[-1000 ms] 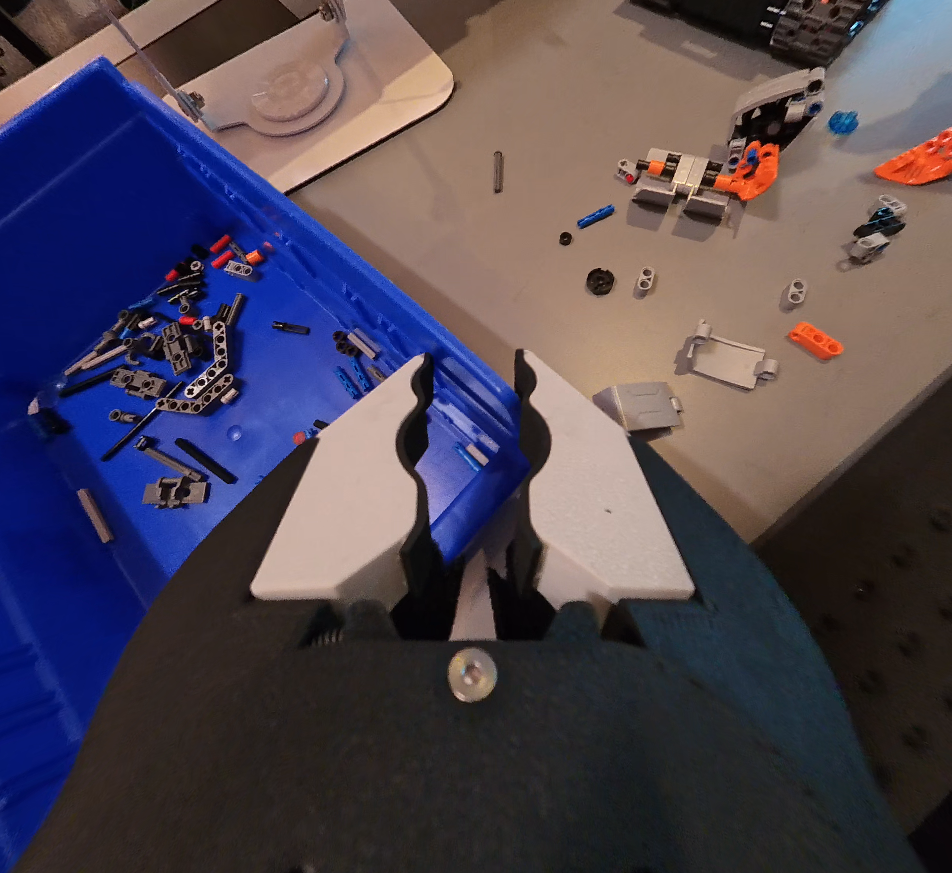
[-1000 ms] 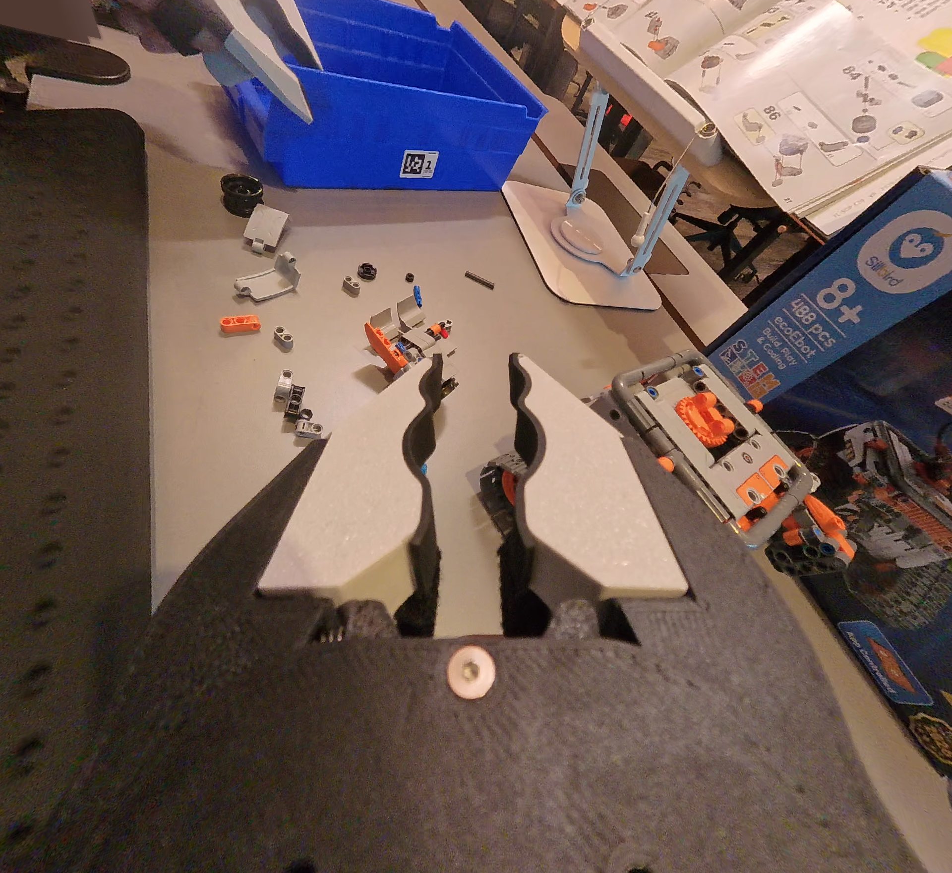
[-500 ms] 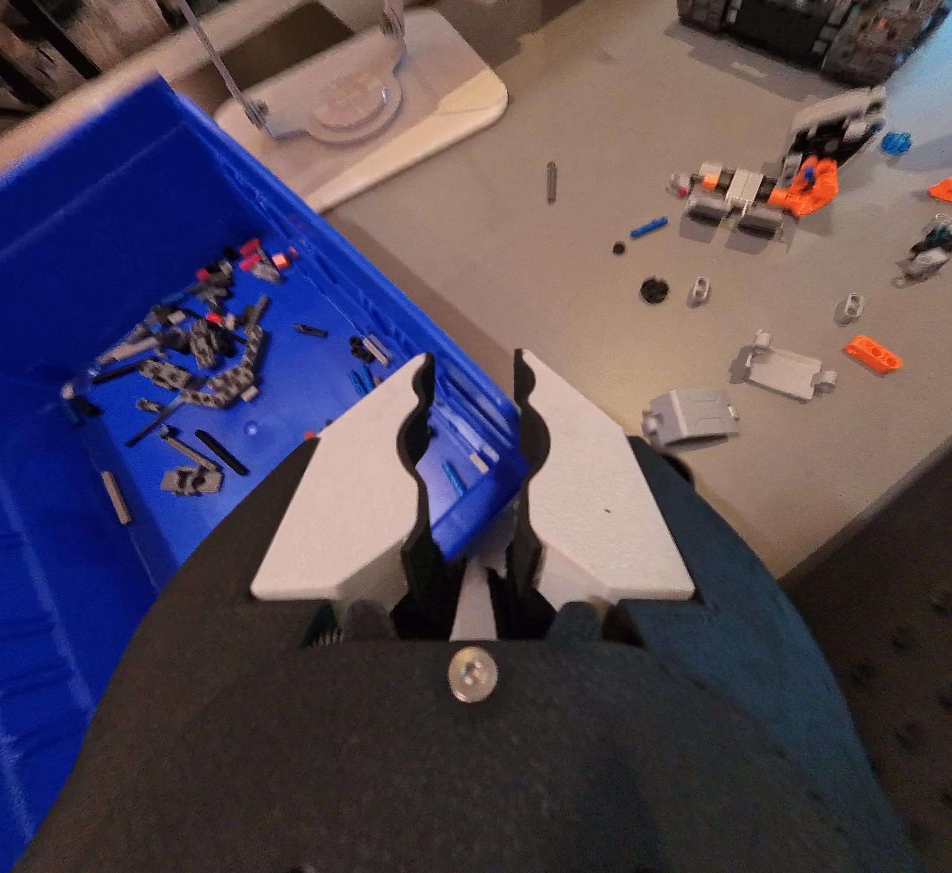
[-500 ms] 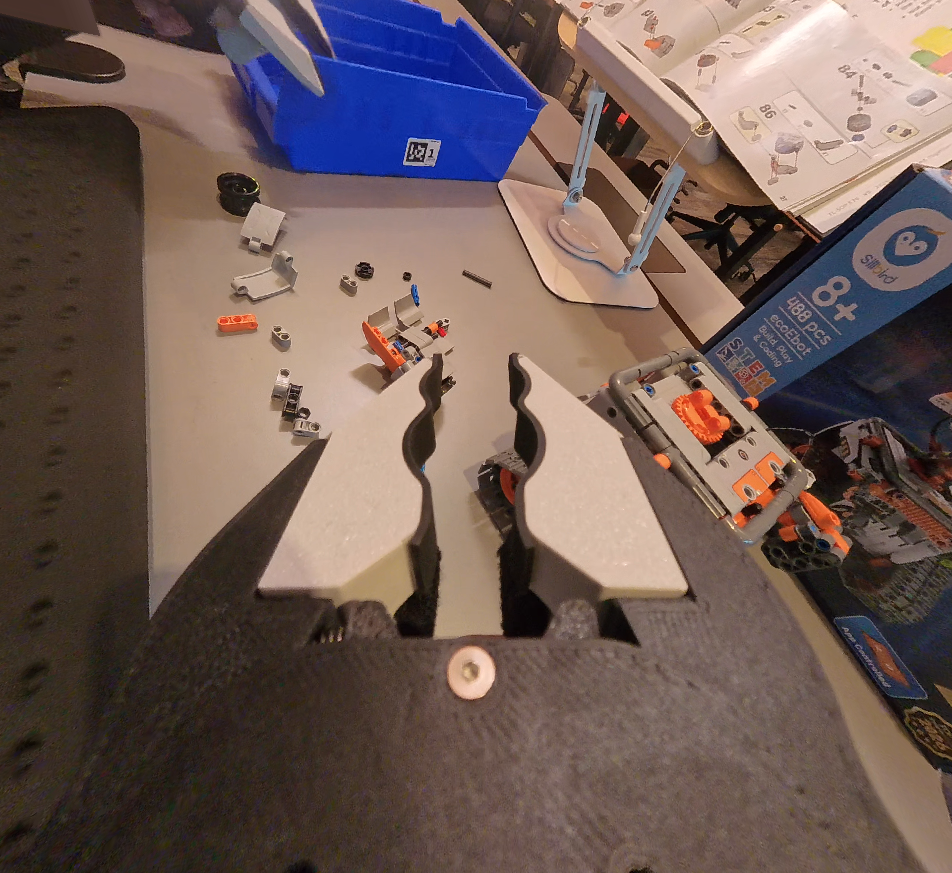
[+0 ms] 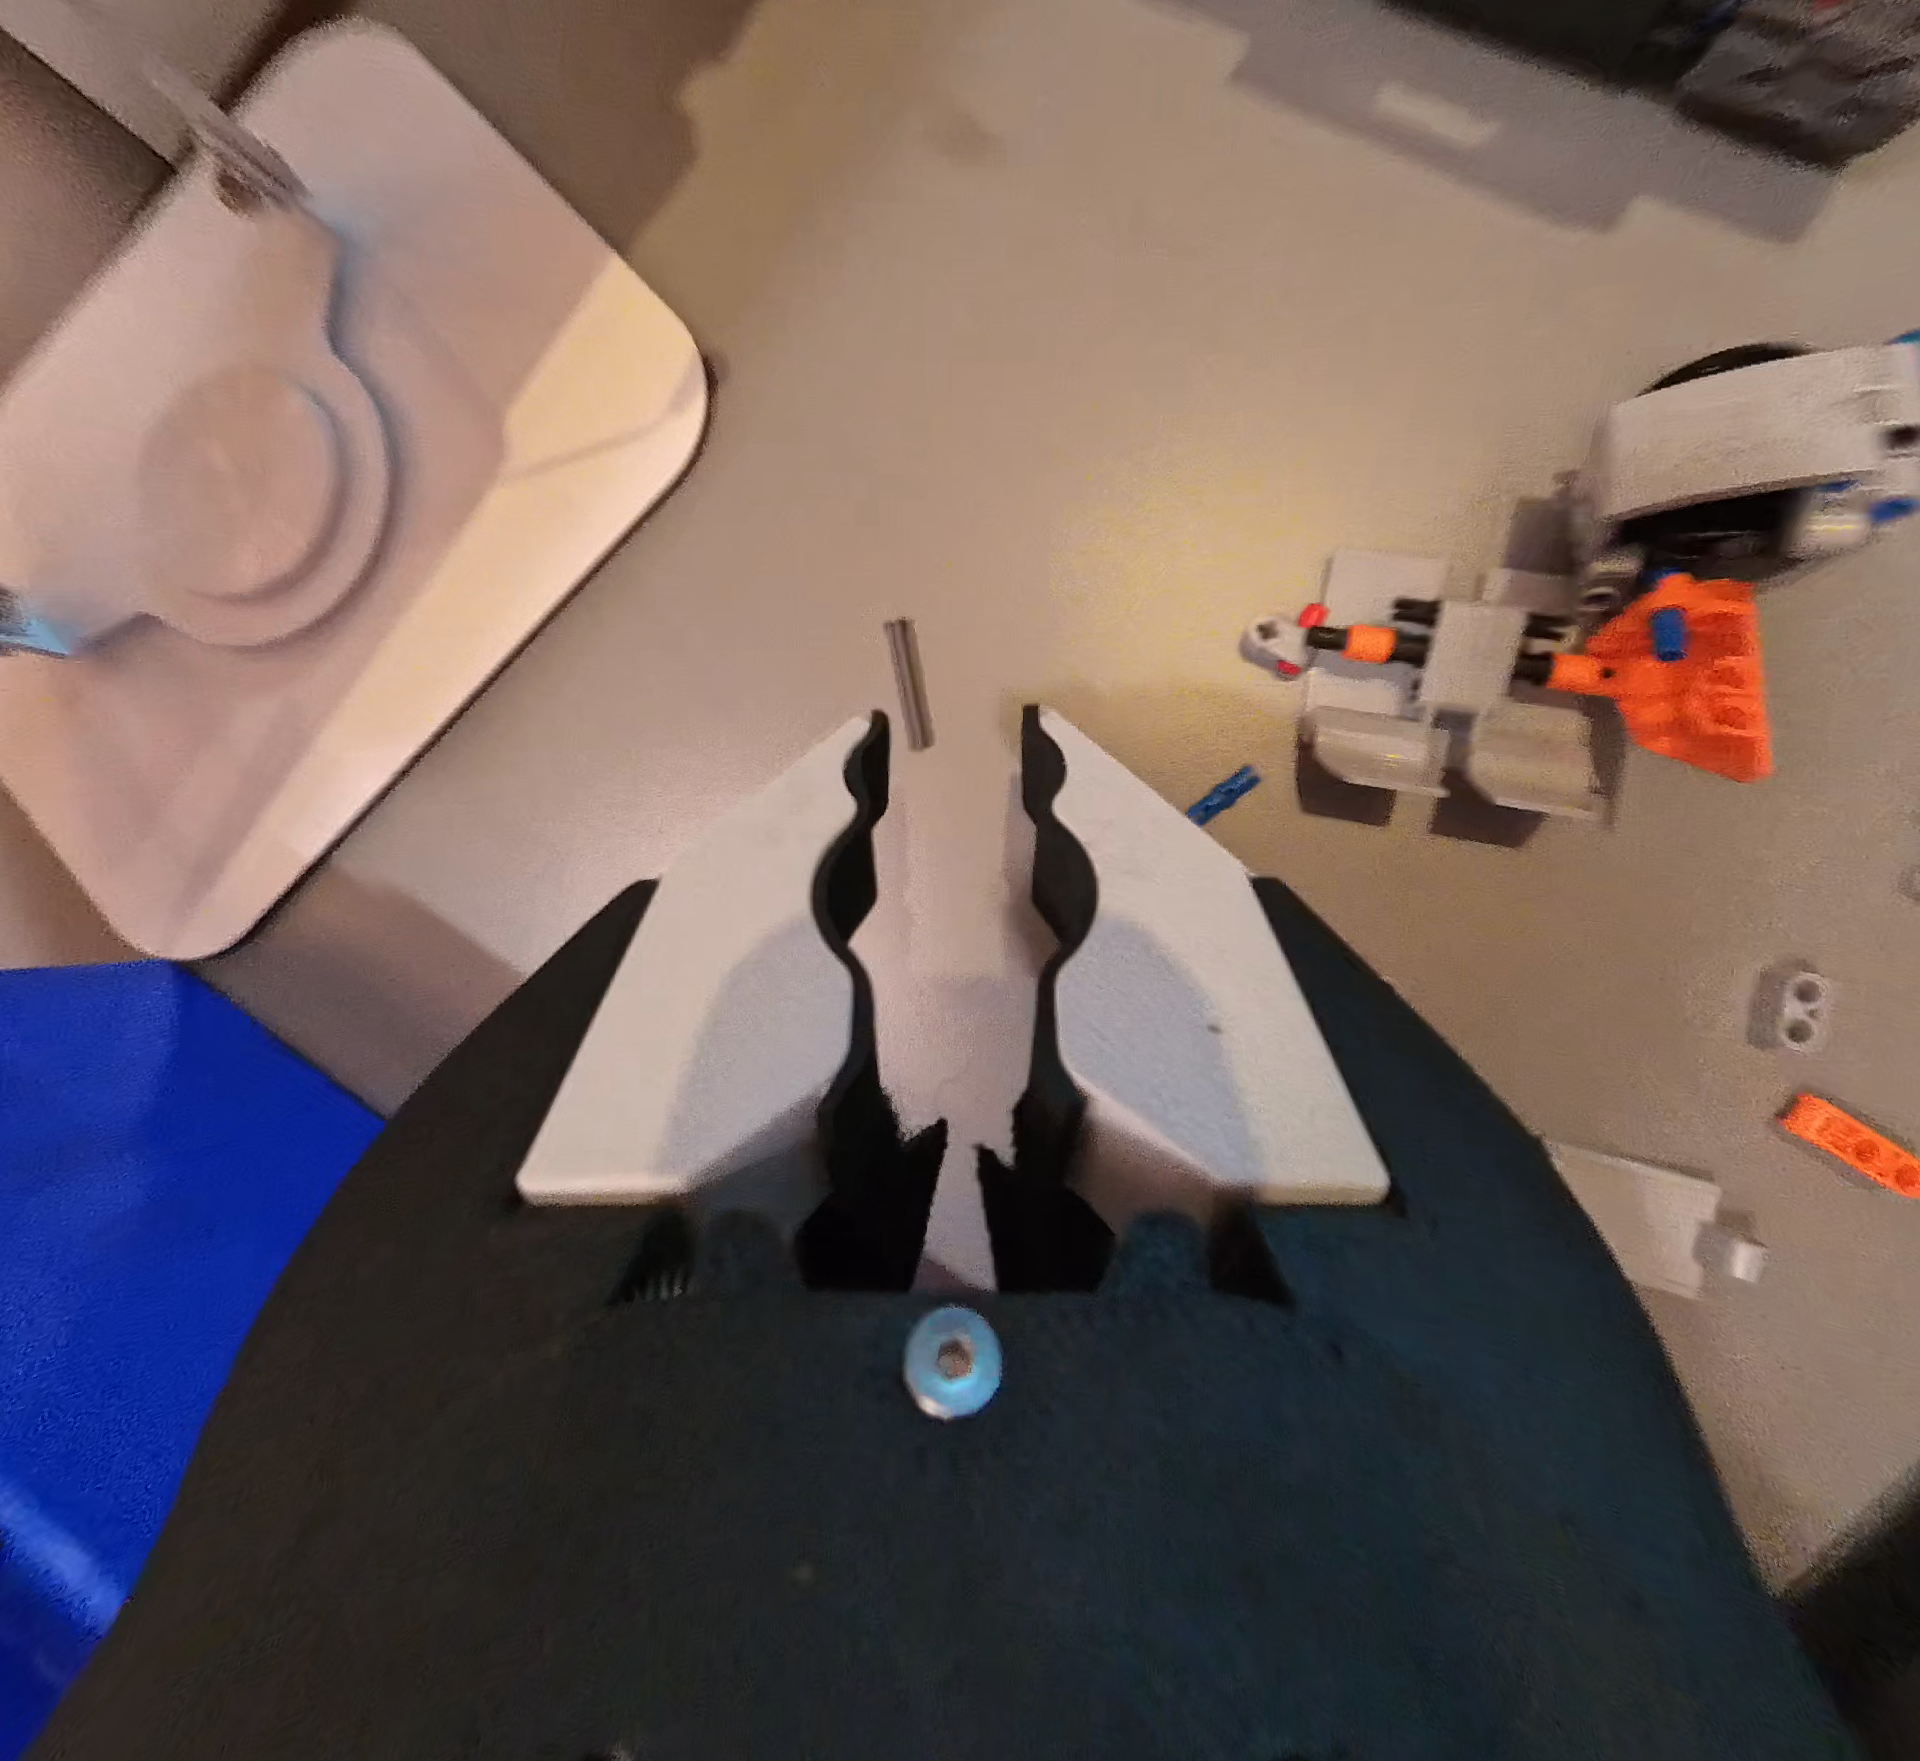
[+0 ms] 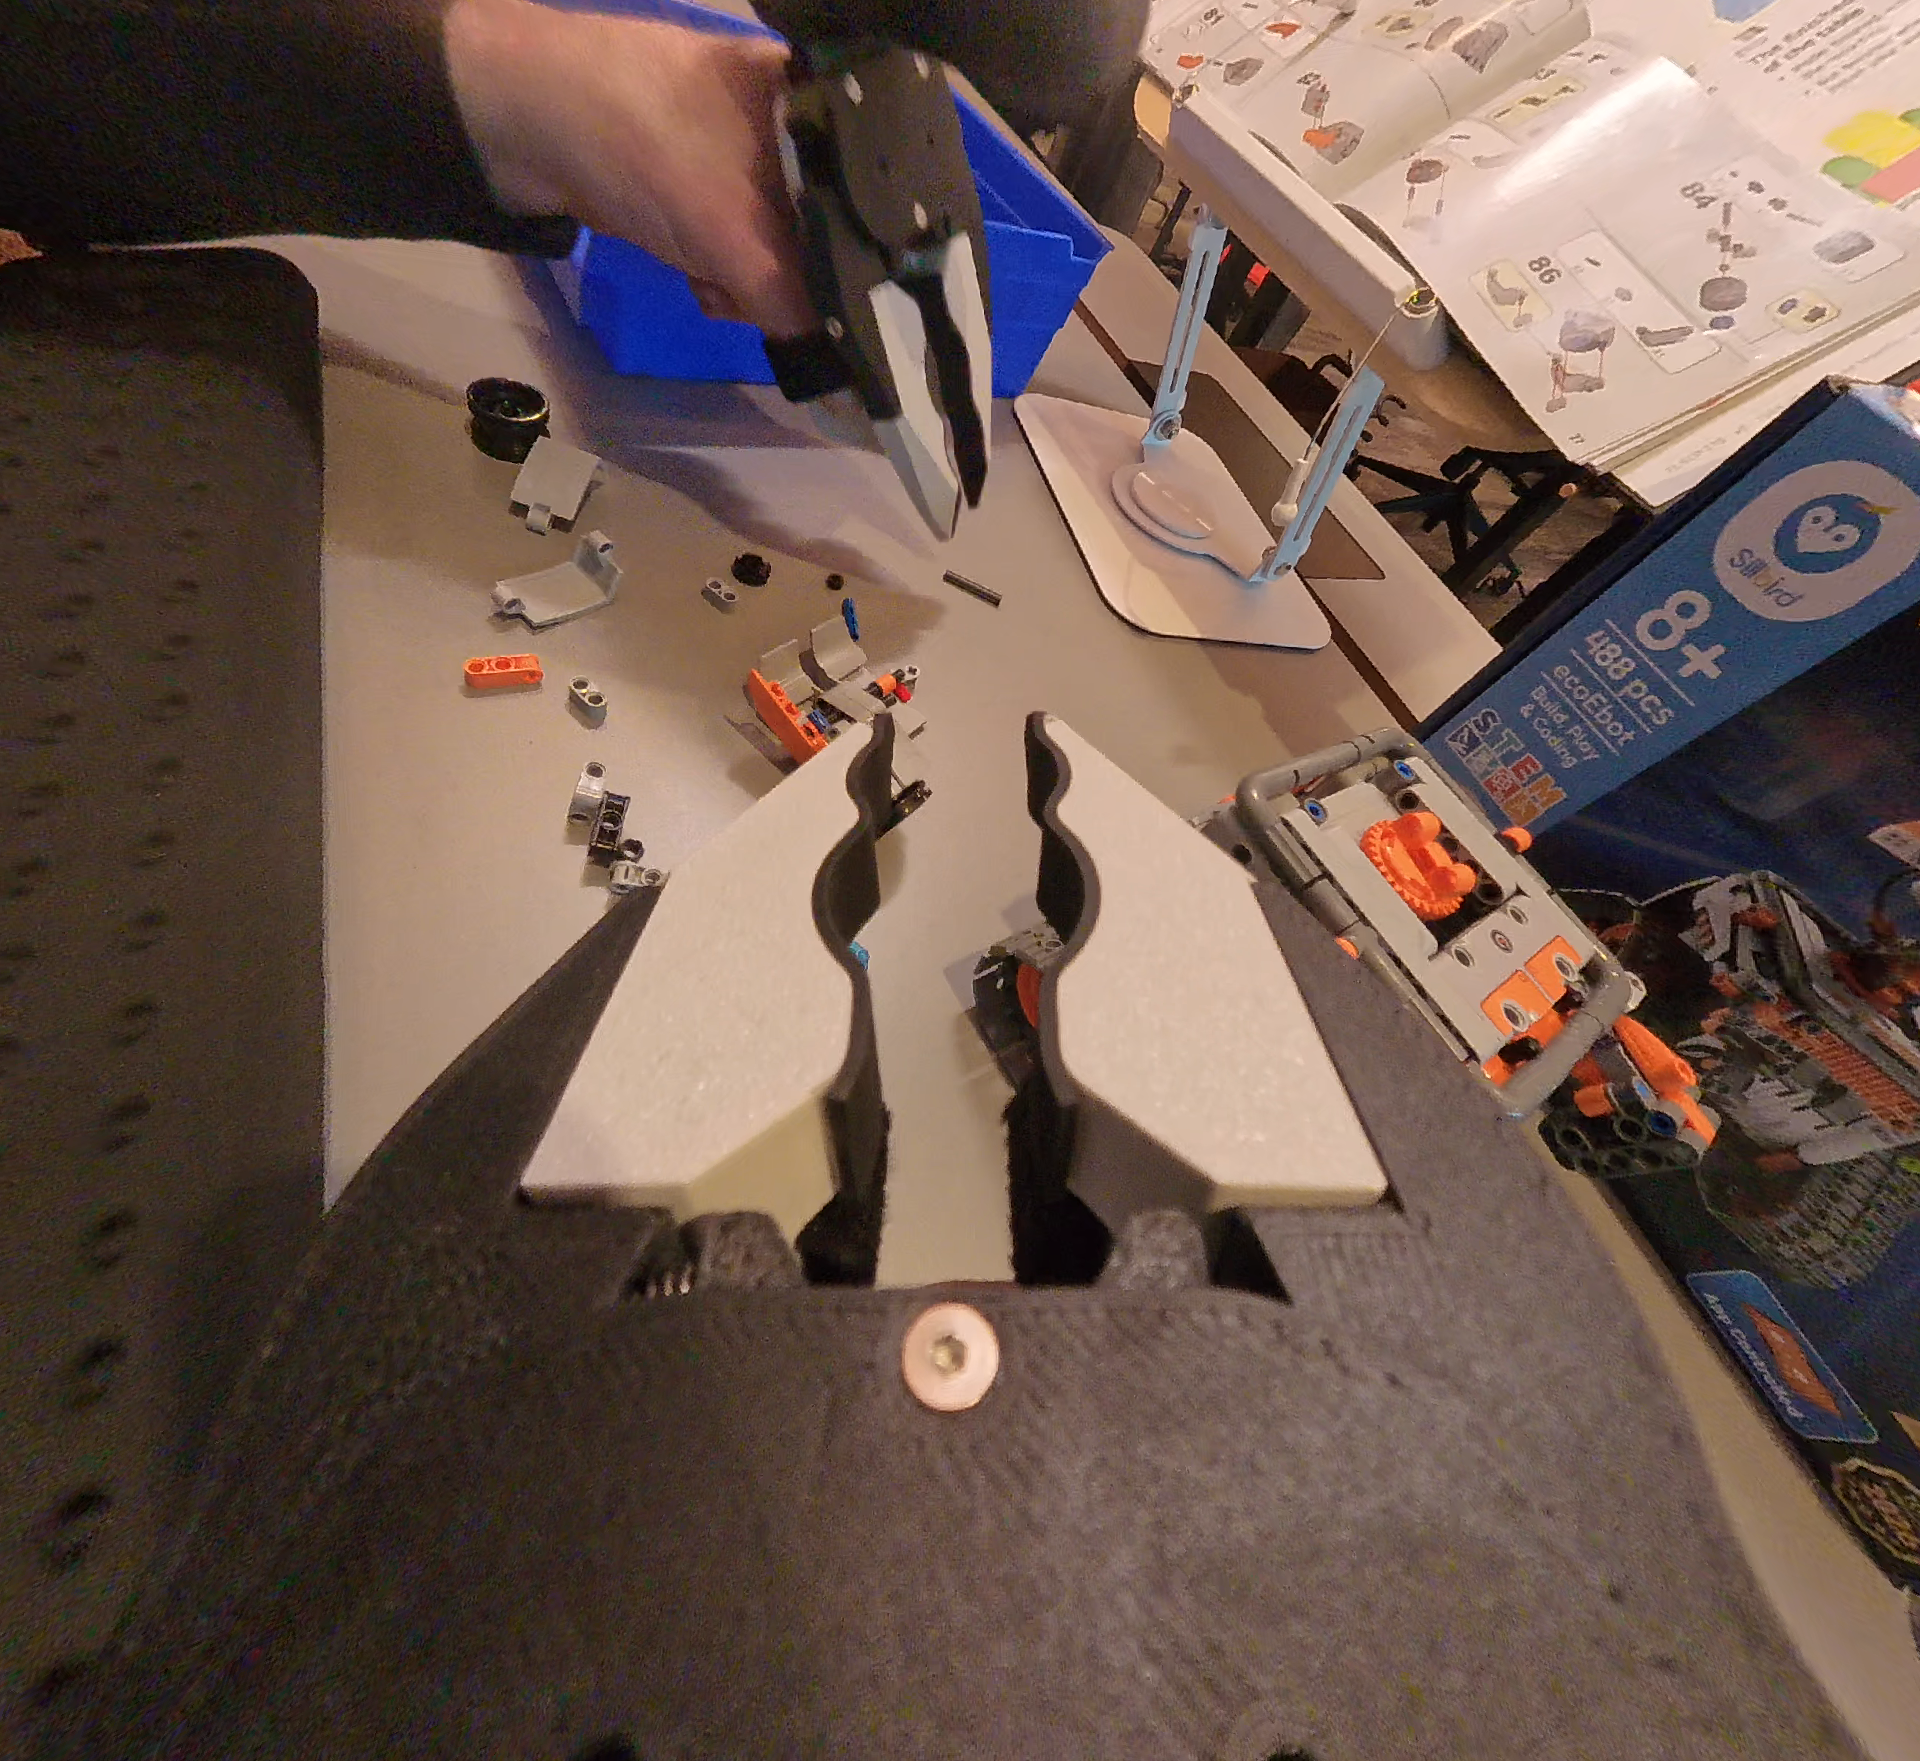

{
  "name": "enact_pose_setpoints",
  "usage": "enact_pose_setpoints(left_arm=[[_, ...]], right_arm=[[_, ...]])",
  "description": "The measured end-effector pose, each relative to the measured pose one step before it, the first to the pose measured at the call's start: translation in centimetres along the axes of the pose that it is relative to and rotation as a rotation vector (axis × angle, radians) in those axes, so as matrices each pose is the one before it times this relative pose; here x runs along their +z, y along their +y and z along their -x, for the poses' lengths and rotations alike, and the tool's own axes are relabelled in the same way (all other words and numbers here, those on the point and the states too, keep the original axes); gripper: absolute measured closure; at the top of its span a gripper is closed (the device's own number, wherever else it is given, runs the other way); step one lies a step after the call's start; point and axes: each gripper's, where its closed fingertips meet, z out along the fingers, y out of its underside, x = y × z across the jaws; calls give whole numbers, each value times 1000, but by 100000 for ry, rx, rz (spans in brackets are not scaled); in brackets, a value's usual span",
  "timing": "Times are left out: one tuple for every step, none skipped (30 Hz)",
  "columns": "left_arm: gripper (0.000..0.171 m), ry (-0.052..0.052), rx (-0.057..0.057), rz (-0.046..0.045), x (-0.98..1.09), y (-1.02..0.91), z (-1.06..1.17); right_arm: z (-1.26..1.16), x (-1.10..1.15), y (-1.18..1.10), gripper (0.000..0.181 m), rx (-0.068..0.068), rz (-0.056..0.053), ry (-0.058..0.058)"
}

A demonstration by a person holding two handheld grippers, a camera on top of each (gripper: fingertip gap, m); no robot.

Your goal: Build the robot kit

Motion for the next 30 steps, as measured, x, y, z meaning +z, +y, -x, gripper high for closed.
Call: enact_pose_setpoints(left_arm=[[146, 1983, -2206, 3224, 794, 457, 116], [145, -329, -1471, 1453, 575, 270, 309], [146, -1175, -632, 1741, 517, 360, 325], [147, 518, -1324, 1168, 440, 274, 25], [149, 1359, -1369, -546, 269, -9, -158], [153, 224, -417, -85, 221, 28, -10], [154, -36, 381, 942, 278, 159, 27], [156, 2085, 17, 575, 365, 121, -254], [165, 4107, -1280, -1930, 224, -226, -465], [170, 419, -979, -929, 87, -94, 122], [170, -303, 916, -594, 41, -45, 84], [170, -222, 709, -794, 37, -70, -33], [170, -119, 1104, -1059, 51, -88, -82], [171, 801, 1326, -513, -1, -31, -225], [171, 1740, 10, -154, -30, 14, -327], [171, 1405, 264, -187, -70, -18, -311], [171, -243, 2181, -1151, -196, -212, -186], [171, -113, 1299, -815, -287, -212, -203], [170, 888, 1037, -815, -401, -247, -386], [170, 1388, 2303, -1539, -568, -405, -596], [170, 1428, 2477, -1531, -710, -414, -751], [170, 2151, 1679, -1018, -770, -358, -967], [170, 2533, 2933, -1596, -828, -451, -1155], [171, 1678, 2752, -1288, -840, -409, -1099], [170, 1527, 1968, -762, -791, -339, -1057], [170, 3340, 1635, -1435, -719, -425, -1303], [170, 3847, 1051, -1667, -611, -460, -1338], [170, 2584, 1256, -381, -455, -260, -1106], [170, 2178, 1967, 198, -319, -155, -1045], [170, 2221, 1958, 401, -202, -122, -1006]], right_arm=[[49, -44, -97, 157, -149, -341, -109], [68, -39, -100, 157, -157, -404, -157], [69, -23, -95, 158, -138, -330, -208], [70, -5, -78, 158, -142, -246, -247], [81, 3, -63, 158, -159, -171, -299], [94, 11, -70, 158, -194, -178, -339], [102, 21, -60, 158, -177, -145, -358], [103, 40, -30, 158, -159, -28, -362], [89, 55, 6, 158, -182, 132, -274], [55, 33, 12, 158, -191, 170, -143], [38, 22, 10, 158, -116, 85, -62], [9, 1, -9, 158, -22, -45, -9], [-12, -11, -2, 158, 104, -88, 60], [-37, 0, 12, 158, 167, -27, 75], [-35, 23, 32, 158, 176, 23, 56], [-14, 51, 44, 158, 250, 100, -76], [19, 78, 73, 158, 210, 215, -181], [38, 97, 76, 158, 38, 309, -156], [71, 122, 50, 158, -34, 265, -216], [111, 137, -1, 158, -136, 58, -374], [183, 165, -34, 159, -369, -131, -547], [183, 228, -44, 159, -624, 6, -414], [187, 313, -11, 159, -1173, 415, -18], [221, 396, -16, 159, -2027, 802, 318], [305, 496, 15, 159, -2957, 1503, 474], [372, 587, 21, 159, -3619, 2226, 603], [430, 658, -96, 159, -3643, 2085, 639], [502, 651, -294, 159, -3332, 1434, 180], [357, 600, -427, 159, -3248, 987, 1065], [262, 500, -467, 159, -3649, 854, 1562]])
